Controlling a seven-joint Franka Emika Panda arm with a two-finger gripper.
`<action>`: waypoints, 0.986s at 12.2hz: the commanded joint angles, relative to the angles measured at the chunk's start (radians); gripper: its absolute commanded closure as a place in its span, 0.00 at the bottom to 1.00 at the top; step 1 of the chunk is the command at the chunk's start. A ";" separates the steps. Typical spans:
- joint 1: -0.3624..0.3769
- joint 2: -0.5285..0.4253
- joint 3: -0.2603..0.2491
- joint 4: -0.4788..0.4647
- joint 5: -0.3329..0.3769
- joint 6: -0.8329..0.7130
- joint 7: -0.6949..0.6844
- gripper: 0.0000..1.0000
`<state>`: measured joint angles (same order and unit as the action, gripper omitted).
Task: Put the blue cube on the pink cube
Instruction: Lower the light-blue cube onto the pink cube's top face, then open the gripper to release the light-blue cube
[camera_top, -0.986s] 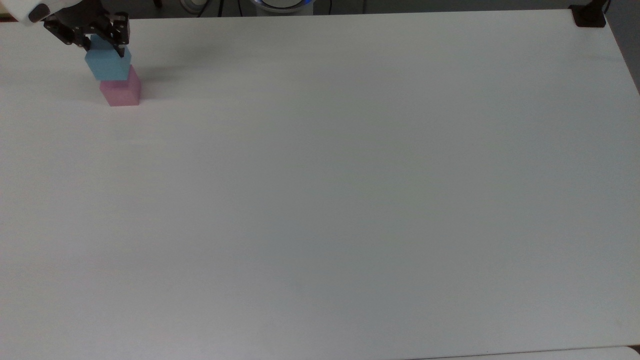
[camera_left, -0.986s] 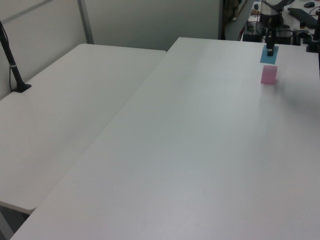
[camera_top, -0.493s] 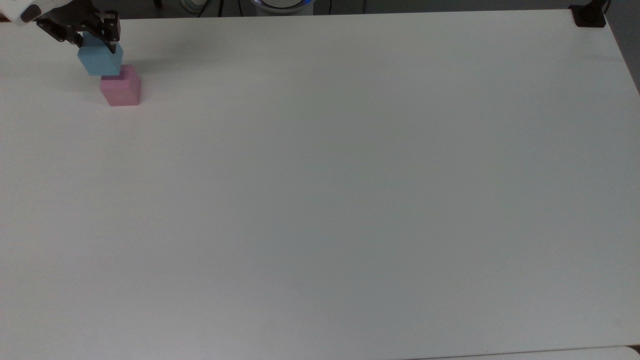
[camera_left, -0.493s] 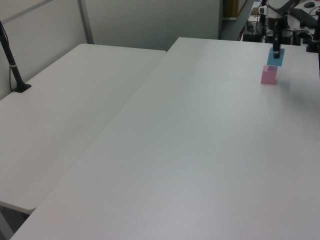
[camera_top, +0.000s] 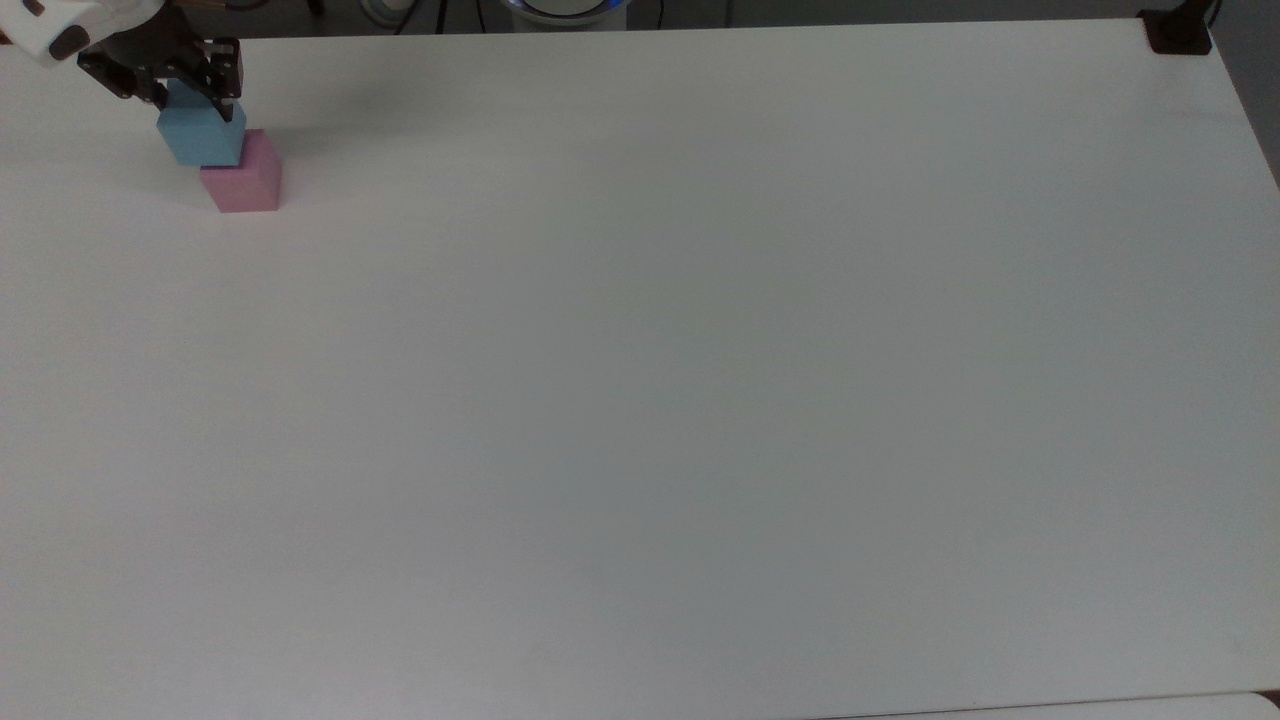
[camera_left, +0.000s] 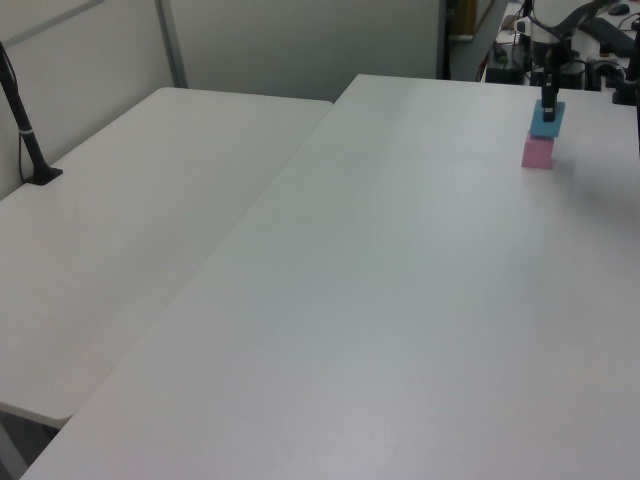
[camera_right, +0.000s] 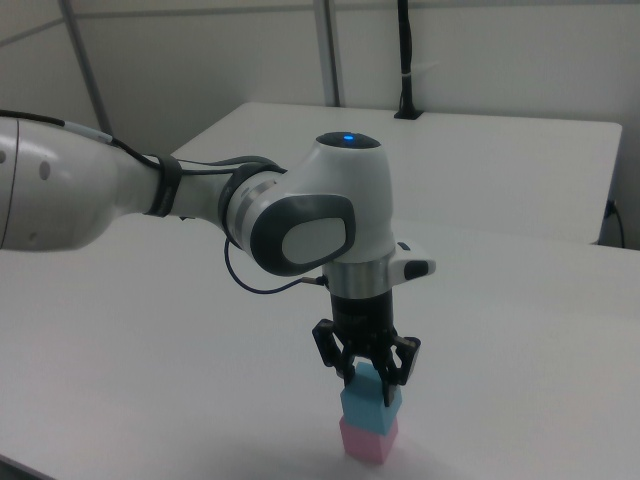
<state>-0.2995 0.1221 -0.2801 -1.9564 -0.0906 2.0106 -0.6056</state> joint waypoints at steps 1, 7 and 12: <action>0.014 -0.013 -0.007 -0.024 0.002 0.028 0.015 0.05; 0.017 -0.013 -0.007 -0.016 0.006 0.014 0.024 0.00; 0.022 -0.096 0.004 0.175 0.090 -0.293 0.124 0.00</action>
<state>-0.2958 0.0948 -0.2792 -1.8858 -0.0408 1.9075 -0.5373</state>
